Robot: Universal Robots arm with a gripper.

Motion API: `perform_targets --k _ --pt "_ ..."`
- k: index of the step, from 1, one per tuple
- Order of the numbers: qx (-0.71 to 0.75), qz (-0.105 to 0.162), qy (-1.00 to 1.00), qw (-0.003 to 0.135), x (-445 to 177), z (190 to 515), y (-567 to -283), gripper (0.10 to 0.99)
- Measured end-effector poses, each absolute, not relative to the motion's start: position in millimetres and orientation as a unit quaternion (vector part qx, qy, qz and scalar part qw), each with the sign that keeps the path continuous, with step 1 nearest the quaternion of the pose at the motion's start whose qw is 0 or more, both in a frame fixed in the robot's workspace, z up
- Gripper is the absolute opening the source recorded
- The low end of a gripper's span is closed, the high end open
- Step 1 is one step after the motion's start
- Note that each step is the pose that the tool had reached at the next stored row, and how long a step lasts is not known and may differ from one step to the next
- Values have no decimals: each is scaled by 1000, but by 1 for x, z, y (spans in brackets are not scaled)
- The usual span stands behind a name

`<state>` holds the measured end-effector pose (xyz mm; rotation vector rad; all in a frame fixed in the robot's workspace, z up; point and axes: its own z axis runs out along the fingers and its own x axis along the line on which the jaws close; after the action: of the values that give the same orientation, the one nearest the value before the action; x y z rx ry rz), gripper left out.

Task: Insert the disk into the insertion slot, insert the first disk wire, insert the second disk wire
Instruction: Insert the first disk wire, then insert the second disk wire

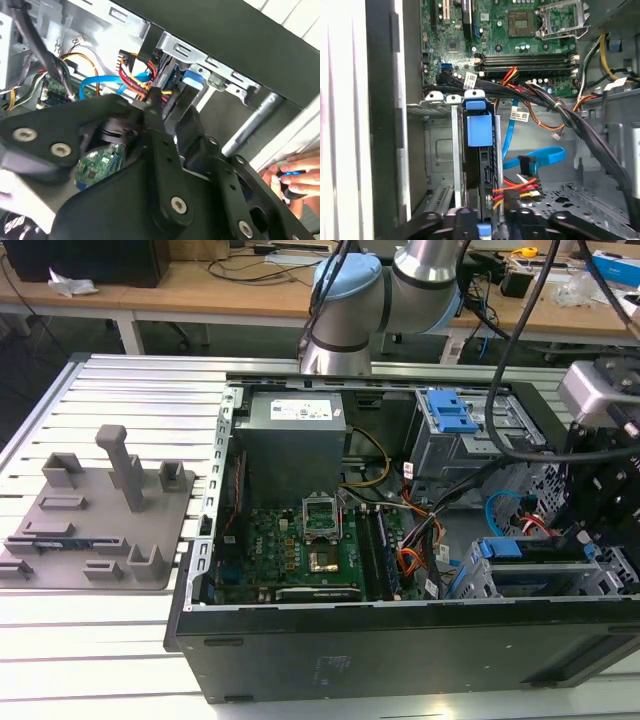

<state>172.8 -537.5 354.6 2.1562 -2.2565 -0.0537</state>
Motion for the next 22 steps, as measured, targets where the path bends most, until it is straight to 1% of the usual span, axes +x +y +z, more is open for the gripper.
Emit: perform_targets --k 2,22 --pt "691 -17 -723 10 173 369 -534 482" --pt "691 -17 -723 10 173 370 -532 482"
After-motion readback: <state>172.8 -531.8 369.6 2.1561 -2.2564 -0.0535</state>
